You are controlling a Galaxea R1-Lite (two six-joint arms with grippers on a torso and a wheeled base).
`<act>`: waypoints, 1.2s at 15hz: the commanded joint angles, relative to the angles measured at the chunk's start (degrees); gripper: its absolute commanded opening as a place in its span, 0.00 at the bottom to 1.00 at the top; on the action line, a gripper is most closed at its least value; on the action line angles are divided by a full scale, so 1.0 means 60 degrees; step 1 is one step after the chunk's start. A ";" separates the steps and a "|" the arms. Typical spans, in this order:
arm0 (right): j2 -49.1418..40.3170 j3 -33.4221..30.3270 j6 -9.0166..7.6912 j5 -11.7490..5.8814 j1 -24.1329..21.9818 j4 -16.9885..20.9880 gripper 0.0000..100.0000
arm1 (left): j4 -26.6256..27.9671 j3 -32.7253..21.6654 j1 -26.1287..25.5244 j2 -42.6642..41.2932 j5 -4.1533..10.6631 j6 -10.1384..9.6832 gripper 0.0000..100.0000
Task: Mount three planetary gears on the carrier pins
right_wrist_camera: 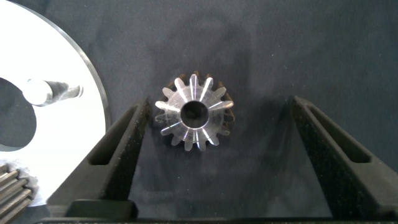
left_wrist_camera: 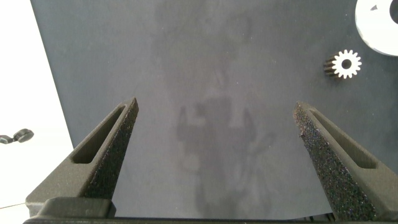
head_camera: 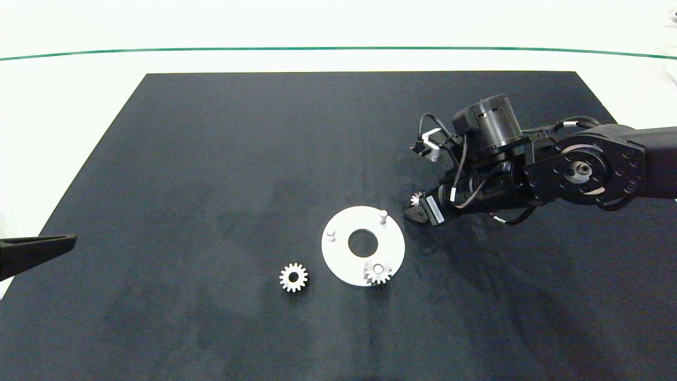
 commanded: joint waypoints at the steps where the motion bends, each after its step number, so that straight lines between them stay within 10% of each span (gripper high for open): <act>1: -0.0005 0.0048 0.0037 -0.0008 0.0058 0.0020 0.84 | 0.0047 0.0000 -0.0012 0.0005 0.0000 0.0008 1.00; 18: 0.0053 -0.0011 0.0301 0.0139 0.0234 -0.0068 0.49 | 0.0047 0.0000 -0.0056 -0.0053 0.0000 0.0008 1.00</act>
